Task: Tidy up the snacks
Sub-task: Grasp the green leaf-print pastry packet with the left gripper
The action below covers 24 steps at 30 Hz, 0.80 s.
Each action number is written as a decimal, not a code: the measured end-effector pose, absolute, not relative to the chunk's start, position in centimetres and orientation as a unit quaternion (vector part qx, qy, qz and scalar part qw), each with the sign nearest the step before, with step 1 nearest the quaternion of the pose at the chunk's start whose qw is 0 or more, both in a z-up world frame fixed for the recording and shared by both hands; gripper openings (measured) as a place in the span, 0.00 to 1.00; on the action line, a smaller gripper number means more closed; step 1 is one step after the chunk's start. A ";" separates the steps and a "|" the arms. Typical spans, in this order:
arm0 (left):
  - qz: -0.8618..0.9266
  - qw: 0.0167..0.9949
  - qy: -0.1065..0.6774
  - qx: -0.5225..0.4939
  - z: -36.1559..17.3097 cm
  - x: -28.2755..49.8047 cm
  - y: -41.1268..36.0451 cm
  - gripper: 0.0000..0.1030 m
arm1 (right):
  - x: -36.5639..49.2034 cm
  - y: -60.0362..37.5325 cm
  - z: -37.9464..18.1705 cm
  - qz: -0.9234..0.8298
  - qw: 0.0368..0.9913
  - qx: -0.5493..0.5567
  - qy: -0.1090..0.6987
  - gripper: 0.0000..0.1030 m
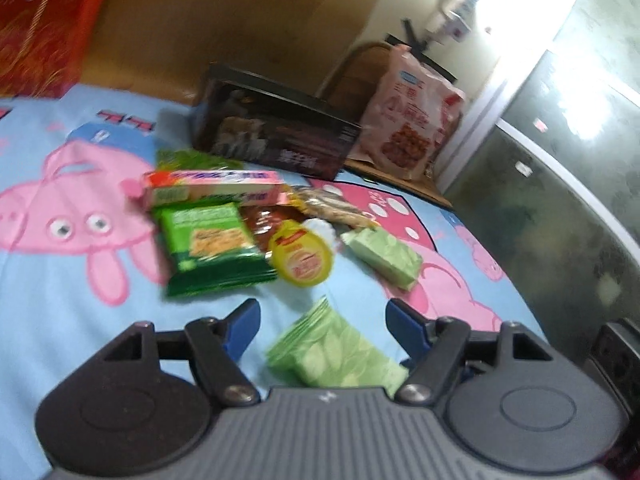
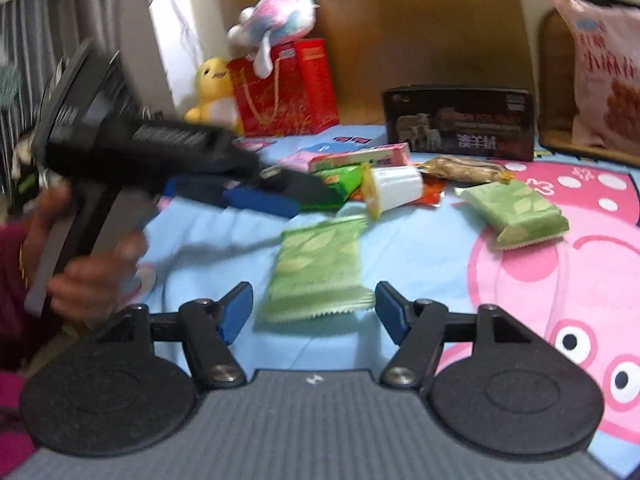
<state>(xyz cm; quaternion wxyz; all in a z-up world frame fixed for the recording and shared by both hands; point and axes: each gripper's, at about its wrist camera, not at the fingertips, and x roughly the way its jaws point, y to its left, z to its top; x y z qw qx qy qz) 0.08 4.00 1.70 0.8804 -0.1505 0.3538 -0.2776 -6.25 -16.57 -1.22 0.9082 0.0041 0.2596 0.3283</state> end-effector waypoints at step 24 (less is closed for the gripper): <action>-0.283 0.862 0.389 -0.164 1.3 -2.5 4.0 0.60 | -5.3 -16.5 -1.8 0.269 0.931 -0.059 0.241 0.56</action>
